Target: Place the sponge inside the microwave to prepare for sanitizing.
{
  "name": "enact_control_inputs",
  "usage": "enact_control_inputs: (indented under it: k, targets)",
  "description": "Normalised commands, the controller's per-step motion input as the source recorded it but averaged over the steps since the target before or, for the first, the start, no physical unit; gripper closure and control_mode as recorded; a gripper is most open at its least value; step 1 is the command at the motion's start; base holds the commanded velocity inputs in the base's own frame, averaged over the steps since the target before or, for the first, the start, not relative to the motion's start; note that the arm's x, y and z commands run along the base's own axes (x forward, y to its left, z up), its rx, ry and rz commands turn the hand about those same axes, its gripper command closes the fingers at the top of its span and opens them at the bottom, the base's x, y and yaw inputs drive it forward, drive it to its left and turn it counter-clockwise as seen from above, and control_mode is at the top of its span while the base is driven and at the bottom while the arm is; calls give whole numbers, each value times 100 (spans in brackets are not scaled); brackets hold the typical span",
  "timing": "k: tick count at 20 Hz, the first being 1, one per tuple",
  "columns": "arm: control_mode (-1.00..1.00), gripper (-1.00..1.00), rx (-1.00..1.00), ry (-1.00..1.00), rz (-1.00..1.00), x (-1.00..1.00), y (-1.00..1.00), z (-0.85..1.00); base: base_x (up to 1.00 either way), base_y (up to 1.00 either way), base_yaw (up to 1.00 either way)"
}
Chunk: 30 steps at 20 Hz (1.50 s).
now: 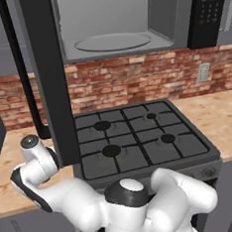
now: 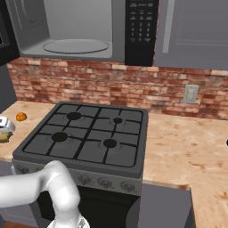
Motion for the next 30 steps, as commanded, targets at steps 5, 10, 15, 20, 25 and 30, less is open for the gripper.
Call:
enact_control_inputs:
  k: [5,10,15,20,25,30]
  targets:
    - [-100,-100,0,0,0,10,18,-7,0,0,0]
    - [-100,-100,-1,0,0,13,1,-10,0,0,0]
    - [-100,-100,0,0,0,3,0,-23,0,0,0]
    - [-100,-100,0,0,0,3,0,-27,0,0,0]
    - [-100,-100,0,0,0,13,0,-25,0,0,0]
    - [-100,-100,0,2,0,19,0,-30,0,0,0]
